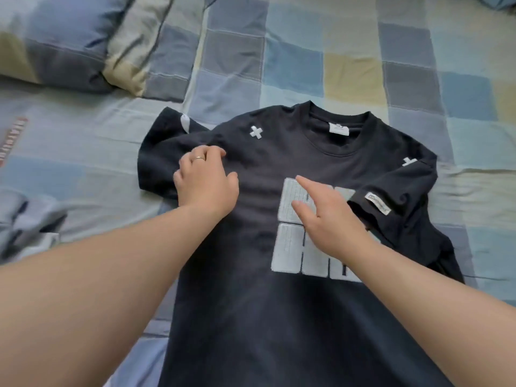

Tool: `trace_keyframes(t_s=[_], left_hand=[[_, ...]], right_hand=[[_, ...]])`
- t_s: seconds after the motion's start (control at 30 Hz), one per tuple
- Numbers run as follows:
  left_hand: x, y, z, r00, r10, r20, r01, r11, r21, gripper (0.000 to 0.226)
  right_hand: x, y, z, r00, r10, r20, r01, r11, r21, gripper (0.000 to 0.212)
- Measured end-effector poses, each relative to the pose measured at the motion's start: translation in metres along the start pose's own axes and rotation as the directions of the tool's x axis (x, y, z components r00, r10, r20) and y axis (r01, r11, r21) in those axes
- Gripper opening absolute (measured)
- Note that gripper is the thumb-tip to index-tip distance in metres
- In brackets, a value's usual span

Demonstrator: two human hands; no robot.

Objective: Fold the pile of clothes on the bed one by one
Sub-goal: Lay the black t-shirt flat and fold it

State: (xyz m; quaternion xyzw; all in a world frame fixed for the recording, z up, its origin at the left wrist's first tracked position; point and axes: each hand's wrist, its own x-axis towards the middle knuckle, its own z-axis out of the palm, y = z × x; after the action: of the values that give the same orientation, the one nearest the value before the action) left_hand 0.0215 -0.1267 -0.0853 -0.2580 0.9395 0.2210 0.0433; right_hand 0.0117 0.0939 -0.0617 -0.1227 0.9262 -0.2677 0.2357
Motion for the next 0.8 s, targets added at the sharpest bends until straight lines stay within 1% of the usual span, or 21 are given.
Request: trace_keyframes(t_s=[0.07,0.1,0.13,0.2,0.27,0.33,0.4,0.5,0.57,0.6,0.63,0.67,0.7,0.73,0.8], left_hand=[[0.020,-0.042,-0.020,0.993,-0.091,-0.072,0.092,0.996,-0.001,0.056],[0.031,-0.062,-0.029,0.985,-0.150,-0.084,0.150,0.989,-0.008,0.063],[0.043,-0.080,-0.036,0.977,-0.205,-0.063,0.204,0.979,-0.031,0.073],[0.067,-0.109,-0.046,0.960,-0.272,0.069,0.279,0.949,-0.144,0.091],[0.085,-0.126,-0.049,0.952,-0.251,0.176,0.291,0.921,-0.258,0.101],[0.098,-0.133,-0.048,0.958,-0.203,0.205,0.264,0.903,-0.339,0.101],[0.109,-0.135,-0.048,0.948,-0.189,0.256,0.289,0.849,-0.443,0.093],[0.124,-0.137,-0.047,0.888,-0.205,0.412,0.420,0.727,-0.544,0.060],[0.128,-0.137,-0.049,0.823,-0.230,0.520,0.534,0.625,-0.569,0.046],[0.128,-0.136,-0.050,0.796,-0.243,0.555,0.578,0.579,-0.575,0.043],[0.128,-0.134,-0.050,0.784,-0.253,0.567,0.600,0.544,-0.587,0.041],[0.126,-0.131,-0.051,0.790,-0.256,0.558,0.599,0.518,-0.611,0.036],[0.125,-0.129,-0.051,0.814,-0.247,0.526,0.570,0.515,-0.641,0.027],[0.121,-0.125,-0.053,0.854,-0.219,0.471,0.508,0.543,-0.669,0.018],[0.113,-0.117,-0.059,0.944,-0.116,0.308,0.304,0.668,-0.680,0.015]], right_hand=[[0.022,-0.036,0.026,0.999,-0.033,0.012,0.033,0.999,-0.006,0.057],[0.034,-0.054,0.038,0.999,-0.049,0.023,0.049,0.999,-0.017,0.059],[0.046,-0.069,0.051,0.998,-0.054,0.044,0.055,0.998,-0.029,0.061],[0.069,-0.094,0.074,0.993,-0.056,0.105,0.064,0.995,-0.072,0.063],[0.088,-0.110,0.096,0.984,-0.042,0.173,0.065,0.989,-0.130,0.063],[0.102,-0.118,0.114,0.978,0.001,0.207,0.033,0.986,-0.163,0.064],[0.109,-0.120,0.125,0.979,0.039,0.200,0.002,0.980,-0.199,0.065],[0.111,-0.120,0.131,0.981,0.053,0.185,-0.011,0.975,-0.221,0.064],[0.112,-0.122,0.127,0.977,0.065,0.205,-0.028,0.984,-0.178,0.063],[0.112,-0.123,0.122,0.974,0.075,0.213,-0.046,0.989,-0.140,0.063],[0.113,-0.124,0.117,0.972,0.083,0.218,-0.065,0.994,-0.092,0.062],[0.115,-0.124,0.111,0.971,0.089,0.223,-0.081,0.996,-0.042,0.062],[0.116,-0.125,0.105,0.969,0.094,0.228,-0.098,0.995,0.008,0.060],[0.116,-0.127,0.098,0.967,0.106,0.230,-0.126,0.990,0.071,0.058],[0.116,-0.131,0.086,0.966,0.155,0.209,-0.208,0.943,0.260,0.048]])
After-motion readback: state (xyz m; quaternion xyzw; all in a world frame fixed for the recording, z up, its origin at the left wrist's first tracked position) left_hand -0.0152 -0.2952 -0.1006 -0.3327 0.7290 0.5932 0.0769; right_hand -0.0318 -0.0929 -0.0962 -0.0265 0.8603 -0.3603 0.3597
